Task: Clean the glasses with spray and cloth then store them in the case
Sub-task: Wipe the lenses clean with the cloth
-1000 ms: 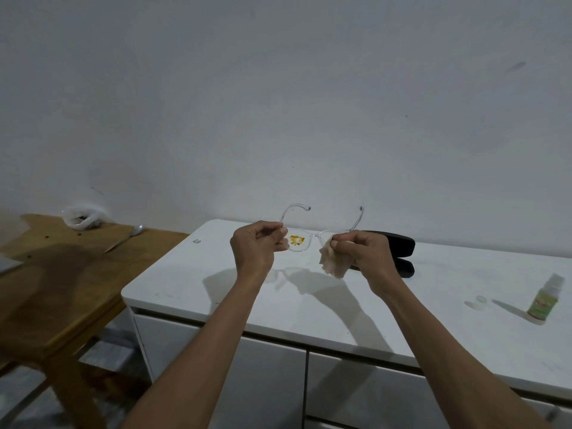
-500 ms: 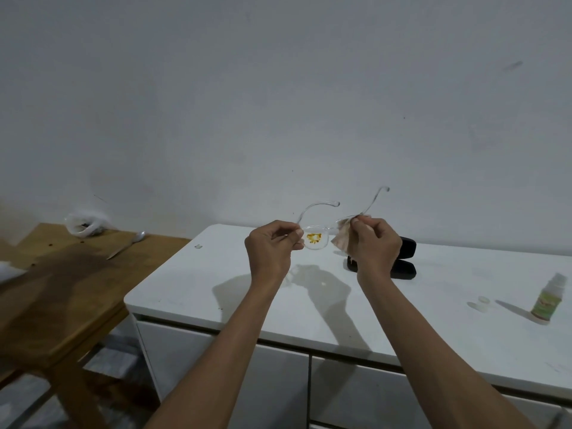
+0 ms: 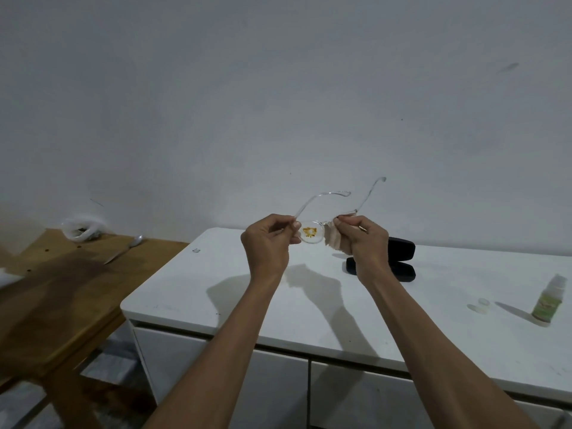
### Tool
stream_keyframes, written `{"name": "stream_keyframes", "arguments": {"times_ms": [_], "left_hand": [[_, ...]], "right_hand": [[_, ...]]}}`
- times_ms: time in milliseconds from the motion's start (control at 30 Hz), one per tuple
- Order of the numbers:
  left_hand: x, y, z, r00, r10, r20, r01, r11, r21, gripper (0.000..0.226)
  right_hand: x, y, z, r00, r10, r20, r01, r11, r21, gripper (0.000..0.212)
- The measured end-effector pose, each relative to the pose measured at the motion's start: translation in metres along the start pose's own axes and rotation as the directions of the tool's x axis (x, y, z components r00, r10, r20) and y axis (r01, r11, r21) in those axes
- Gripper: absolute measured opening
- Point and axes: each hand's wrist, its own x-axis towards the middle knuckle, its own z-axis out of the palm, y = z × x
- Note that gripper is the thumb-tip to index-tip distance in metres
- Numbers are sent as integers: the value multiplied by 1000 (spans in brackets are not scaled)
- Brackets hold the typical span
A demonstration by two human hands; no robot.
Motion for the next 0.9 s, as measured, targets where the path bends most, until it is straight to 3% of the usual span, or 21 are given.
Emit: {"name": "stream_keyframes", "arguments": {"times_ms": [67,200,300,533,733,900], "left_hand": [[4,-2,-7,999,-42,6,42,999,-15,9],[12,-5,-22,994,-105,41,107,994,-40,11],[12,-5,-27,991,-108,81,107,994,10,8],[6,-3,-22,994,-66,82,63,998,28,5],[0,2,-13,998,-5,67,3,1000,30,6],[-2,8,-2,997,59,55,-61,998,27,7]], "right_hand": [[-2,-3,-8,994,-2,109,12,996,-89,5],[-6,-8,-22,942,128,311,-84,985,-150,8],[-8,-11,-28,929,150,337,-78,973,-218,7],[-12,-6,-17,1000,-10,-3,10,989,-149,13],[-6,-4,8,952,-82,-295,82,997,-15,12],[3,-2,29,921,9,-389,80,974,213,18]]}}
